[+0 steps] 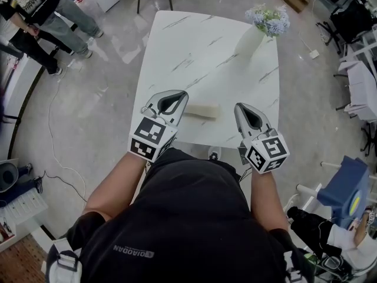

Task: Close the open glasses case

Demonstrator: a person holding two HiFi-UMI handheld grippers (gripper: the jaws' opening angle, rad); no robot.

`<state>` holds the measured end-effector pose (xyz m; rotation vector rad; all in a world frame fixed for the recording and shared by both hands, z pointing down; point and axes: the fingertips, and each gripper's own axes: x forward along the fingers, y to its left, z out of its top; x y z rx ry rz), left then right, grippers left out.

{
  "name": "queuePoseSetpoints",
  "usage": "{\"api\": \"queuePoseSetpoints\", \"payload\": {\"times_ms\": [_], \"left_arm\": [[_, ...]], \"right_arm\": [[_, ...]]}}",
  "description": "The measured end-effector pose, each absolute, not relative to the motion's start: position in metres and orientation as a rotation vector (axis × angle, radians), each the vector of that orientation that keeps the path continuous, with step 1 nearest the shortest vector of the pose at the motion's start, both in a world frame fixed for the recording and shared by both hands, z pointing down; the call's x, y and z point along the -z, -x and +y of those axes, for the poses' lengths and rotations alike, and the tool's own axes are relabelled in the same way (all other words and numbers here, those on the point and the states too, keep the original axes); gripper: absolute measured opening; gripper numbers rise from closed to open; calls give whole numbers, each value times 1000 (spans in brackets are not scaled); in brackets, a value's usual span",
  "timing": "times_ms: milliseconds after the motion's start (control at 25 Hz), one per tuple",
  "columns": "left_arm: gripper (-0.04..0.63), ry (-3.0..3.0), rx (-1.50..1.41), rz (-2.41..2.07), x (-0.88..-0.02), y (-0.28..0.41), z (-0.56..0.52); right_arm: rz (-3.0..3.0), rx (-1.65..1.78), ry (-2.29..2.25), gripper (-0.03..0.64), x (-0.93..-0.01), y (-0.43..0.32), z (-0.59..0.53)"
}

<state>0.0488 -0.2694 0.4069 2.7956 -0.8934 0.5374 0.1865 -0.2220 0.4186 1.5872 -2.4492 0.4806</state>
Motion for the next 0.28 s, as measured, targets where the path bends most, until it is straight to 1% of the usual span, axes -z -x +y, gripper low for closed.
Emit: {"api": "queuePoseSetpoints", "payload": {"times_ms": [280], "left_arm": [[5, -2800, -534, -888, -404, -47, -271]], "right_arm": [[-2445, -475, -1591, 2, -417, -183, -222]]}}
